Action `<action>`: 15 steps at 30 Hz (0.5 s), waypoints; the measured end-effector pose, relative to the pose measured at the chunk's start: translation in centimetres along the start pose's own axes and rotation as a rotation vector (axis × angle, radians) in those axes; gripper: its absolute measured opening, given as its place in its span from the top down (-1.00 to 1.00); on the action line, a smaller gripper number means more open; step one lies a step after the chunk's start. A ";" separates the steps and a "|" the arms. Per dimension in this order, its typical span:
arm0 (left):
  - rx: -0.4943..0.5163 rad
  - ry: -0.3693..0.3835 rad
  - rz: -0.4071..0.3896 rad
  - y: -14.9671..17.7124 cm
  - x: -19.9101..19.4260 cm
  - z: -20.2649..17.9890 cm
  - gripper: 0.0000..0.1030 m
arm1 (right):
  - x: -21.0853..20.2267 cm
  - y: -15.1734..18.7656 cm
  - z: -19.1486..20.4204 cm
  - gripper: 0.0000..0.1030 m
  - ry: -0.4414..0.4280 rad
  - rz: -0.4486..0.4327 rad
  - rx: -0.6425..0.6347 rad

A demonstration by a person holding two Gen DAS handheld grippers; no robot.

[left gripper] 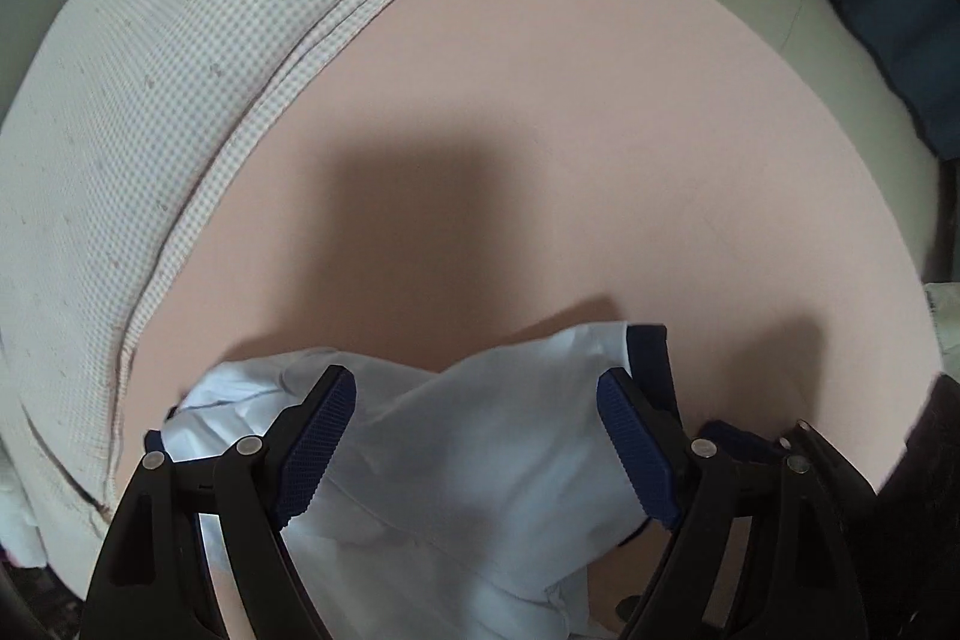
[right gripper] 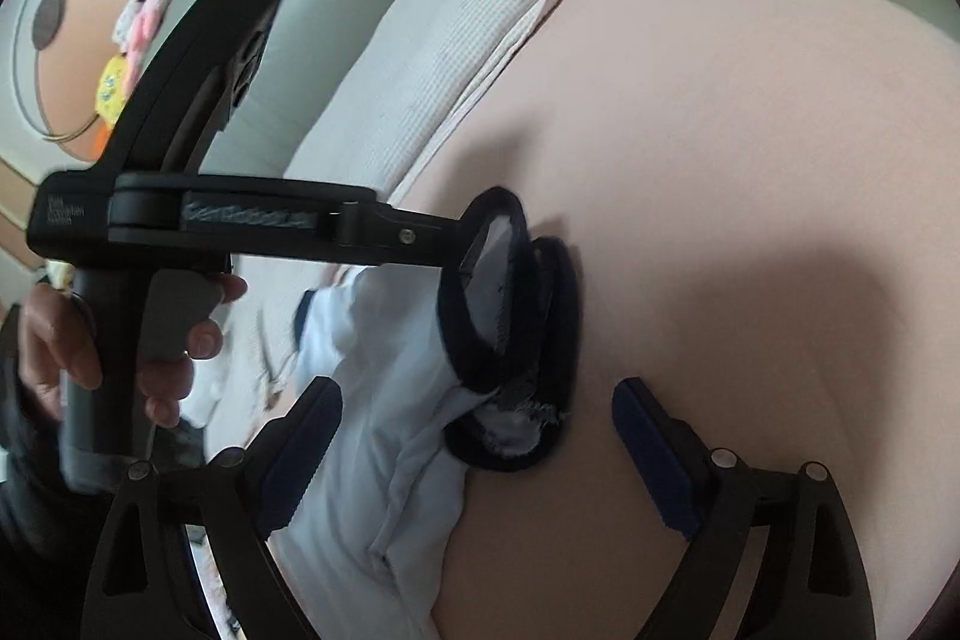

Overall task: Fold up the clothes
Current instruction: 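Grasp the navy sleeve cuff with the right gripper while the left gripper pinches the shirt body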

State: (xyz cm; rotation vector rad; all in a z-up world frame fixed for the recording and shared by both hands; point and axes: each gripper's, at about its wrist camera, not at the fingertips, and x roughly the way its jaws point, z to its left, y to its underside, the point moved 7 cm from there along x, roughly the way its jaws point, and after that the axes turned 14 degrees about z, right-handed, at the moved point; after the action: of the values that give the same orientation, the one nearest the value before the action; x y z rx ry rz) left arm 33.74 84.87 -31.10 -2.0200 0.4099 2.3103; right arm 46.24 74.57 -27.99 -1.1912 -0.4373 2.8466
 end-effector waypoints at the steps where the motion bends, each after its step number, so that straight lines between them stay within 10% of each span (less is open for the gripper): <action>1: 0.001 -0.019 -0.001 -0.3 0.0 -0.2 -0.61 | 0.2 0.0 0.3 -0.78 0.041 -0.001 -0.022; 10: 0.035 -0.175 0.027 -2.2 0.7 -1.1 -0.61 | 1.4 0.1 1.8 -0.77 0.525 -0.080 -0.187; 15: 0.042 -0.198 0.049 -2.5 1.4 -1.0 -0.61 | 2.5 0.0 3.2 -0.76 0.559 -0.098 -0.192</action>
State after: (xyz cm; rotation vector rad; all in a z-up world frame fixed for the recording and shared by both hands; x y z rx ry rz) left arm 35.03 86.88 -33.02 -1.7599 0.4958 2.4782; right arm 42.21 74.05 -27.58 -1.8513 -0.7137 2.2829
